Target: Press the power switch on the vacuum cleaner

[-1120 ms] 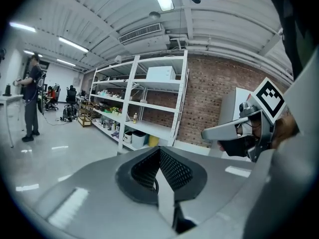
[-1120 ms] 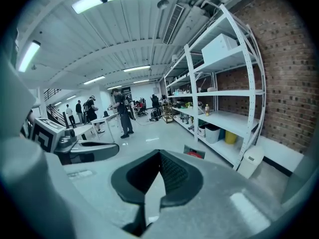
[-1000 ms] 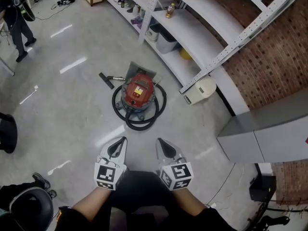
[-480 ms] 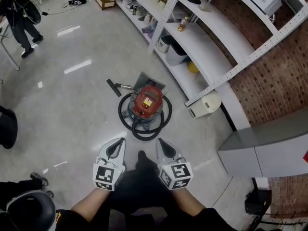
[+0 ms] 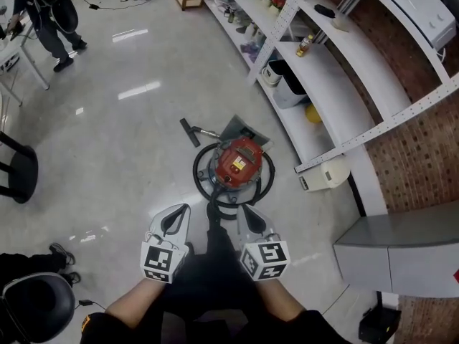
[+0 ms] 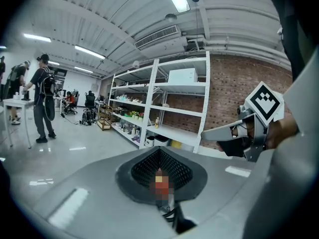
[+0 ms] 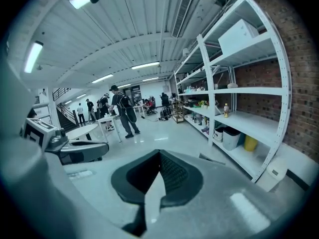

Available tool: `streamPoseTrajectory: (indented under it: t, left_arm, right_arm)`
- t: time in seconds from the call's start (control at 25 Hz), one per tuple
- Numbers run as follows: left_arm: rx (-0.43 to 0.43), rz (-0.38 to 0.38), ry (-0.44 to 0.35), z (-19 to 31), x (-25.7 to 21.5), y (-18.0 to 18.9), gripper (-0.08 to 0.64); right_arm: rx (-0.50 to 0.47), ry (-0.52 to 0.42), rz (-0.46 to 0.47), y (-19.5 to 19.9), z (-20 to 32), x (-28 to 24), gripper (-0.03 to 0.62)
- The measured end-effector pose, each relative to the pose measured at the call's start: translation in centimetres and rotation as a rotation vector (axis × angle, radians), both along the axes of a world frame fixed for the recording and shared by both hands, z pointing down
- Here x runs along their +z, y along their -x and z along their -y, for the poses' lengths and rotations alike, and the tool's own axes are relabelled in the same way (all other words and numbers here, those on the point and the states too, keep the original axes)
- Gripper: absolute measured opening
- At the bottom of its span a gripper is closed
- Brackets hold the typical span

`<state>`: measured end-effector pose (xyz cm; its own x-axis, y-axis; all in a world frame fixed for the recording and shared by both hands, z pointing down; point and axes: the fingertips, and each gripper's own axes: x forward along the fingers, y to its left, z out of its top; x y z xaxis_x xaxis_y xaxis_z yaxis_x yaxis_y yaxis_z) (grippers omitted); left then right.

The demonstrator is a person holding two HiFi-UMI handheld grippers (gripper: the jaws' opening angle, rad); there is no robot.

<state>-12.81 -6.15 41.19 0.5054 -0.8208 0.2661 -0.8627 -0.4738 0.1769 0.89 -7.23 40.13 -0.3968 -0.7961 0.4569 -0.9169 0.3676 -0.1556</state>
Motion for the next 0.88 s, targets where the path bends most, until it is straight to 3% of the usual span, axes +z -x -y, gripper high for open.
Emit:
streamPoseTrajectory:
  t: [0.52,0.88]
  left_arm:
    - [0.035,0.078,0.118,11.5,4.3,-7.6,0.015]
    - [0.06,0.167,0.227,17.7,10.8,-12.7,0.015]
  right_arm:
    - [-0.024,0.166,0.015,-6.1,11.3,6.4,-0.008]
    - [-0.084,0.305,-0.052,-9.7,17.9,14.2,-0.008]
